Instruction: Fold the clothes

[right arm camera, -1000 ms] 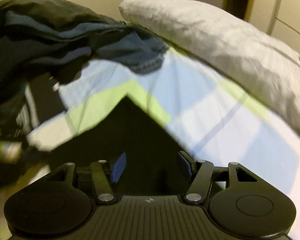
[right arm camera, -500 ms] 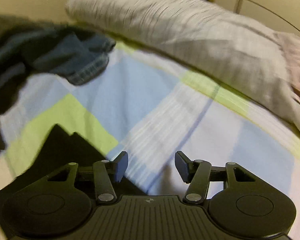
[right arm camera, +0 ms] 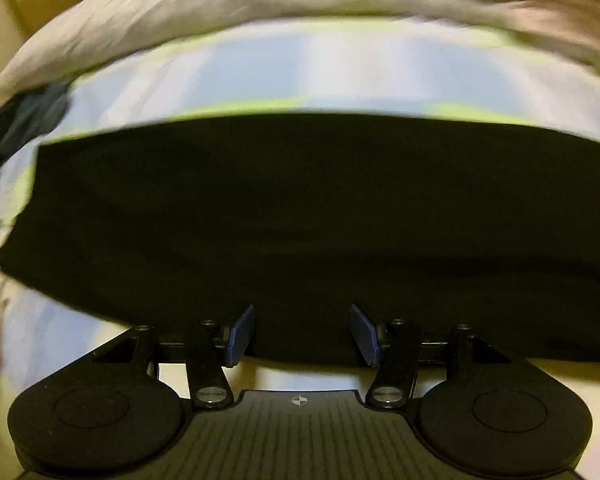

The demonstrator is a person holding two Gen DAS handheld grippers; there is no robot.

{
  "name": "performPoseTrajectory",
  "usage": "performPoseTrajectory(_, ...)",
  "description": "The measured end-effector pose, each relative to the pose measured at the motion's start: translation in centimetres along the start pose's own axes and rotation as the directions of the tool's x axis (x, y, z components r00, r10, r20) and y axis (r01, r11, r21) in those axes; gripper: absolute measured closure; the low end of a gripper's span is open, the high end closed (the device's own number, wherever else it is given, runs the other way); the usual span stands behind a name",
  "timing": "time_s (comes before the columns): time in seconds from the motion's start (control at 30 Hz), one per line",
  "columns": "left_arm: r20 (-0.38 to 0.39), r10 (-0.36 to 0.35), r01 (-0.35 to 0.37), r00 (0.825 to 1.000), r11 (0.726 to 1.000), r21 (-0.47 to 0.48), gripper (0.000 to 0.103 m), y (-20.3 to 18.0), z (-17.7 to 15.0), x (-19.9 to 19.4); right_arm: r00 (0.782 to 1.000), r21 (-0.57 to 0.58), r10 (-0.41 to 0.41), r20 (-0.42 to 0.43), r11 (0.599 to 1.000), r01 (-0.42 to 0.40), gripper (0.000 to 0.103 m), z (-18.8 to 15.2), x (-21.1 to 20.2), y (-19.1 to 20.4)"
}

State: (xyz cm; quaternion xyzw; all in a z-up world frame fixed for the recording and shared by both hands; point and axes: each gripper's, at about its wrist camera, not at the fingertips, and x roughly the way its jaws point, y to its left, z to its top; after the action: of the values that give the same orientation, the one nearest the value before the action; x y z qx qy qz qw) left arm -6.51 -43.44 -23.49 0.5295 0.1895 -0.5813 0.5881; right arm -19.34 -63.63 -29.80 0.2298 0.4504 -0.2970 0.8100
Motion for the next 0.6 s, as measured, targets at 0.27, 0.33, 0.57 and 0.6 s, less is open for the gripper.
performPoseTrajectory(0.27, 0.12, -0.113, 0.085, 0.986, 0.973, 0.216, 0.071, -11.0, 11.1, -1.8, 0.974, 0.429, -0.22, -0.05, 0.876, 0.22, 0.046, -3.2, -5.5, -17.7)
performPoseTrajectory(0.33, 0.13, -0.12, 0.086, 0.984, 0.966, 0.245, 0.07, -12.9, 13.2, -2.7, 0.977, 0.512, -0.212, -0.023, 0.837, 0.194, 0.046, -4.2, -7.3, -20.0)
performPoseTrajectory(0.57, 0.107, -0.086, 0.054, 0.99, 0.962, 0.269, 0.059, -15.3, 17.8, -7.5, 0.984, 0.533, -0.174, -0.043, 0.829, 0.17, 0.046, -5.8, -12.1, -20.7)
performPoseTrajectory(0.6, 0.099, -0.071, 0.043, 0.993, 0.965, 0.26, 0.057, -15.1, 18.2, -8.2, 0.984, 0.531, -0.168, -0.054, 0.83, 0.171, 0.046, -6.1, -12.7, -20.6)
